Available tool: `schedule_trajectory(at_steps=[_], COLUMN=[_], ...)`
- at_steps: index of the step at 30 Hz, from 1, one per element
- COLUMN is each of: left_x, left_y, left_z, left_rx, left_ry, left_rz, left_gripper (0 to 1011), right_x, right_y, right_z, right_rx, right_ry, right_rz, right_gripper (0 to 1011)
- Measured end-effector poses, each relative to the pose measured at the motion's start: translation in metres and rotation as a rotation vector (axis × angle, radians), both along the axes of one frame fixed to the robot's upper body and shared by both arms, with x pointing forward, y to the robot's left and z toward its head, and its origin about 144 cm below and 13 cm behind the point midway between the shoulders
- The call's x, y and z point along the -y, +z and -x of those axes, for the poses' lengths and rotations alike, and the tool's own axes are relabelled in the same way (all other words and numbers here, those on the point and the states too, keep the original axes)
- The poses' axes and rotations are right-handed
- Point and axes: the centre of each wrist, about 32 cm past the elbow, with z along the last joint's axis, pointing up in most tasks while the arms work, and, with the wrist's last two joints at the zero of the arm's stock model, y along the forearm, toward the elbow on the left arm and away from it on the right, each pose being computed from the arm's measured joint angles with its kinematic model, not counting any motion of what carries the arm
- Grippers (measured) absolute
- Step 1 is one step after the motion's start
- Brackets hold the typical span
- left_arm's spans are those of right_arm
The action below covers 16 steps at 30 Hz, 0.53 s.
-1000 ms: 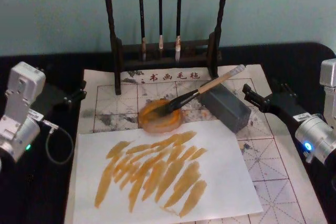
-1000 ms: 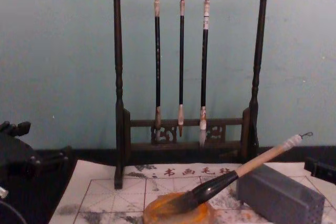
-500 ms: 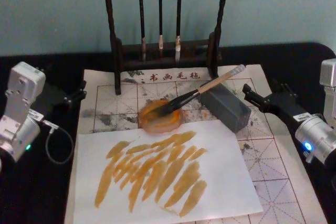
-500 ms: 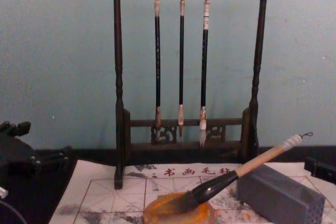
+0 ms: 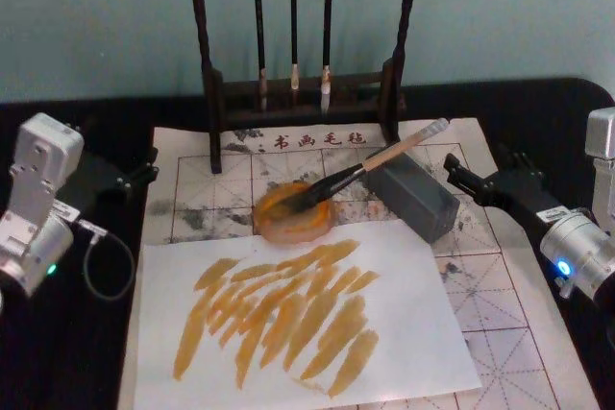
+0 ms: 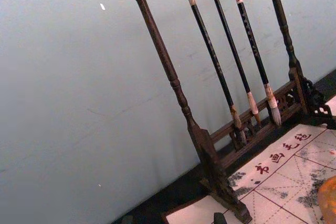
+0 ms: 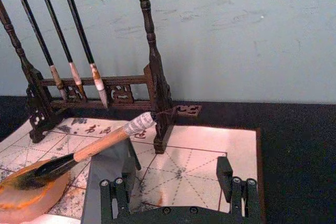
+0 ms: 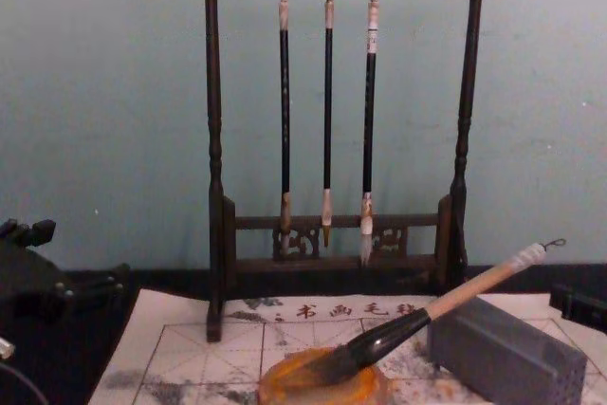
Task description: Pick up the brush from the inkstone, write on the paper, then place the brush back to its original position.
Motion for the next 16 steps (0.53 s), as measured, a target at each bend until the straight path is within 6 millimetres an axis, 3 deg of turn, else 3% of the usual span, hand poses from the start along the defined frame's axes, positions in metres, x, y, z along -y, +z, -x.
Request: schedule_trajectory(at_steps=[16], left_x=[0.0], left_y=[0.0], left_z=[0.0], left_rx=[0.0], left_ry=[0.0], left_rz=[0.0], left_gripper=[1001], right_x=[0.0], right_y=[0.0], right_z=[0.0], right_rx=[0.0], right_ry=[0.0], right_rz=[0.0], right_gripper=[1003])
